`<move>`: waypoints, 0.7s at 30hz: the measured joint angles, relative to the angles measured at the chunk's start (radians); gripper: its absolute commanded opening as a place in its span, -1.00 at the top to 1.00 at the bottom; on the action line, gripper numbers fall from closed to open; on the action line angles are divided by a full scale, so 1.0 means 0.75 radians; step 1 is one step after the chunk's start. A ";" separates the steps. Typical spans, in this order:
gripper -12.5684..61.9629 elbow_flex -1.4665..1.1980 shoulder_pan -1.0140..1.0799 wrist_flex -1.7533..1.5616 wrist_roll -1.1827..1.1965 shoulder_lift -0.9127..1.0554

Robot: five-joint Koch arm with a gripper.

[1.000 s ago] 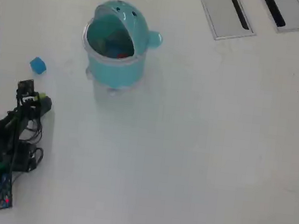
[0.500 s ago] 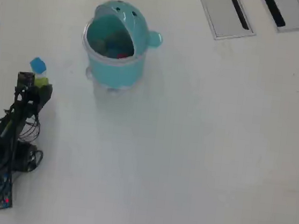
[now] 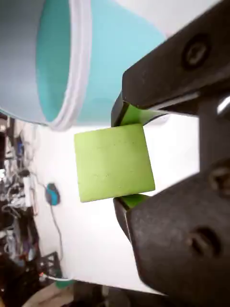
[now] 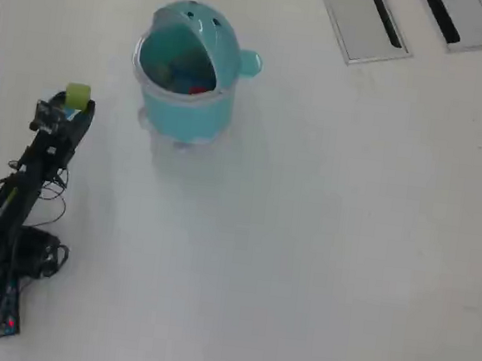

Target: Grasp RGB lego blocks and put them in the bin one by one.

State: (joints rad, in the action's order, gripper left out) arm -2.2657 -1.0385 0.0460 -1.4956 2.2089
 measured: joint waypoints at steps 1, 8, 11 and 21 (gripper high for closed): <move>0.35 0.145 0.025 -0.041 0.033 -0.072; 0.35 0.489 0.088 -0.090 0.035 -0.309; 0.35 0.777 0.104 -0.092 0.029 -0.524; 0.35 1.135 0.157 -0.047 0.029 -0.830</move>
State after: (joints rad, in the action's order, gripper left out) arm -1.4143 -0.9204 0.0107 -1.4742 1.5861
